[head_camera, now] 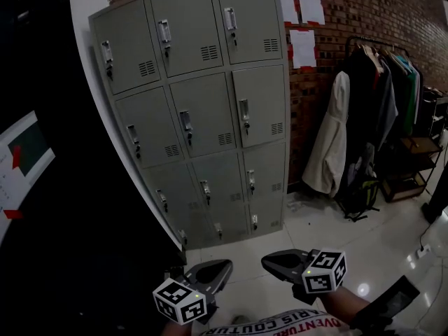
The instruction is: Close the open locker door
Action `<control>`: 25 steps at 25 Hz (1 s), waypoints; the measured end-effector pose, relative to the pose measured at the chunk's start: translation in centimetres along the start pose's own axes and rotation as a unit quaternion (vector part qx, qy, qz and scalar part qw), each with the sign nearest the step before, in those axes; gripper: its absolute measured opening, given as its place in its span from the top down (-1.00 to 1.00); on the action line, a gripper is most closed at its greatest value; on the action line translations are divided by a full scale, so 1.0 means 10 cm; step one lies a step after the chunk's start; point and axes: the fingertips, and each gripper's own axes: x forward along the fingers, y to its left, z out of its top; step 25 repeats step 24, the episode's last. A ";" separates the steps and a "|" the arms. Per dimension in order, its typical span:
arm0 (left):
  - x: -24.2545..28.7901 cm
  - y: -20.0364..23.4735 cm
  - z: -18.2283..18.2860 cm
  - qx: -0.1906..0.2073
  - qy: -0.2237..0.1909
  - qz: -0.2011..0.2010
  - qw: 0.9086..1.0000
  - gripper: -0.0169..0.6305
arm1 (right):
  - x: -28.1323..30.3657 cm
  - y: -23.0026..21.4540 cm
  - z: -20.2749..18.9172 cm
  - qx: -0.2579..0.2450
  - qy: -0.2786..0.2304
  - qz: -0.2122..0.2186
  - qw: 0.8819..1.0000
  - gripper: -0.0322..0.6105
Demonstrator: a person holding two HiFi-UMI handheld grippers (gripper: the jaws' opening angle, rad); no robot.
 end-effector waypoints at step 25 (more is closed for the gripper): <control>-0.14 -0.18 0.01 0.003 -0.014 -0.009 1.000 0.93 | -0.08 0.22 0.02 -0.021 -0.005 -0.004 1.000 0.92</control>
